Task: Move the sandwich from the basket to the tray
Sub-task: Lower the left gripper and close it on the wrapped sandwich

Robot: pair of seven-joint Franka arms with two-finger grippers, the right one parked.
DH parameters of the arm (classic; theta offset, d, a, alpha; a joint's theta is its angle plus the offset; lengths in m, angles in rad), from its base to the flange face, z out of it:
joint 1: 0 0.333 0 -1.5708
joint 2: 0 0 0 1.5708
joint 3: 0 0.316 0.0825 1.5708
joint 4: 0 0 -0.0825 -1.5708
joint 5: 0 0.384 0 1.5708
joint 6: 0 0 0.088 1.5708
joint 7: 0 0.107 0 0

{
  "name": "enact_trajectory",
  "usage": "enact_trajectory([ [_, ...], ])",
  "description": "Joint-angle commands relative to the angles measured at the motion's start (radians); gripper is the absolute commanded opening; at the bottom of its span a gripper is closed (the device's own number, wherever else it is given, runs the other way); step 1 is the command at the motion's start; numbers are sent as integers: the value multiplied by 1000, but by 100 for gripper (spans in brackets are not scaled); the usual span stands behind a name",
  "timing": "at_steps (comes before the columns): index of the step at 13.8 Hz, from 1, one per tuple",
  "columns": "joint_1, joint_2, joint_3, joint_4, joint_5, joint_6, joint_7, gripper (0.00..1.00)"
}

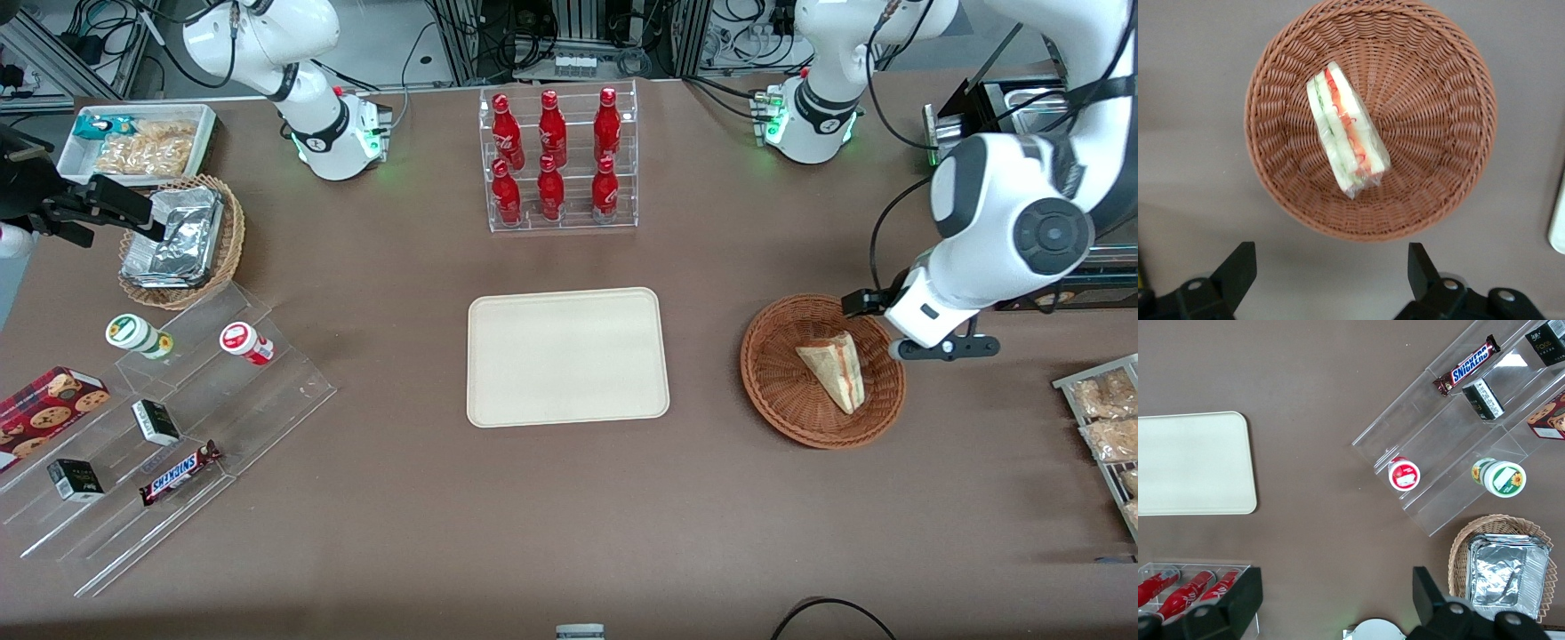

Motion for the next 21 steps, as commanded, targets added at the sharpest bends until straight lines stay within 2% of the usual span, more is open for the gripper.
enact_trajectory([
  [1,-3,-23,5,-127,-1,162,-42,100],
  [4,-3,13,5,-155,-4,245,-155,100],
  [8,-4,73,4,-155,-8,342,-426,100],
  [12,-9,118,2,-154,-59,443,-660,100],
  [19,-9,179,2,-154,-62,461,-665,100],
  [20,-9,179,2,-154,-62,454,-672,84],
  [21,-9,179,2,-151,-62,446,-675,54],
])
